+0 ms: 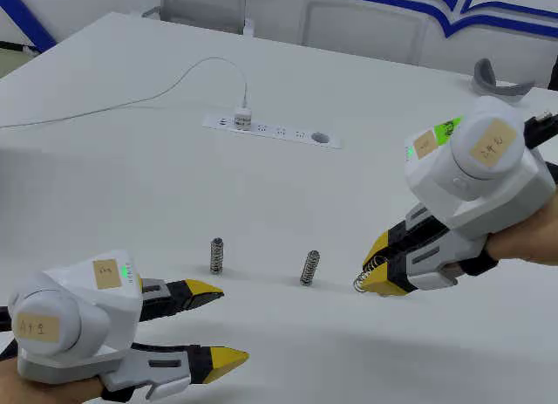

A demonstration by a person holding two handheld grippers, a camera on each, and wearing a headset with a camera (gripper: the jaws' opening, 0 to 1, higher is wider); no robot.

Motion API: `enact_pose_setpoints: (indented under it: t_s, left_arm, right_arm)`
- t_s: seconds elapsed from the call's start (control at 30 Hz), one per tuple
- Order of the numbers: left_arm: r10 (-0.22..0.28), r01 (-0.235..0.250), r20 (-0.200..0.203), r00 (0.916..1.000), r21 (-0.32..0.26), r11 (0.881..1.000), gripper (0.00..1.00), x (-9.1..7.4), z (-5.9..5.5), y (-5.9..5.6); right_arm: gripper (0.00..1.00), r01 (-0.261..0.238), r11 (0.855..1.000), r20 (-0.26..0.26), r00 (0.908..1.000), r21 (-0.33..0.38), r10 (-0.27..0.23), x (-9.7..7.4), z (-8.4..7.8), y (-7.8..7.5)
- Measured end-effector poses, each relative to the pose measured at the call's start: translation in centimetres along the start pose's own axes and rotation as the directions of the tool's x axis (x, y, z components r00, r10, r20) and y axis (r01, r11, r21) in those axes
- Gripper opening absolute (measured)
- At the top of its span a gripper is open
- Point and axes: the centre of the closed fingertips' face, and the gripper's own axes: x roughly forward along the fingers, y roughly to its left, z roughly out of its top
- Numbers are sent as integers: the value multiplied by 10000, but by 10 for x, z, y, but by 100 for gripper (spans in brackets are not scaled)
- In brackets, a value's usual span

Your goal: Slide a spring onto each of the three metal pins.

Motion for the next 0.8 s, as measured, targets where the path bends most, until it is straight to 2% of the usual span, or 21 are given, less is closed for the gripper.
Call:
enact_pose_setpoints:
  t_s: [0.4,0.57,0.8]
  left_arm:
    - [947,-947,-13,9955,-362,9948,54,-13,-7,29]
    - [1120,-1119,18,9937,-409,9929,55,-14,-6,33]
    - [1261,-1258,32,9920,-428,9911,58,-14,-3,36]
  right_arm:
    - [13,555,9974,-104,9984,460,-550,-18,-13,-24]
    - [13,806,9950,-256,9965,592,-792,-25,-19,-35]
    - [13,889,9935,-628,9944,705,-845,-20,-29,-50]
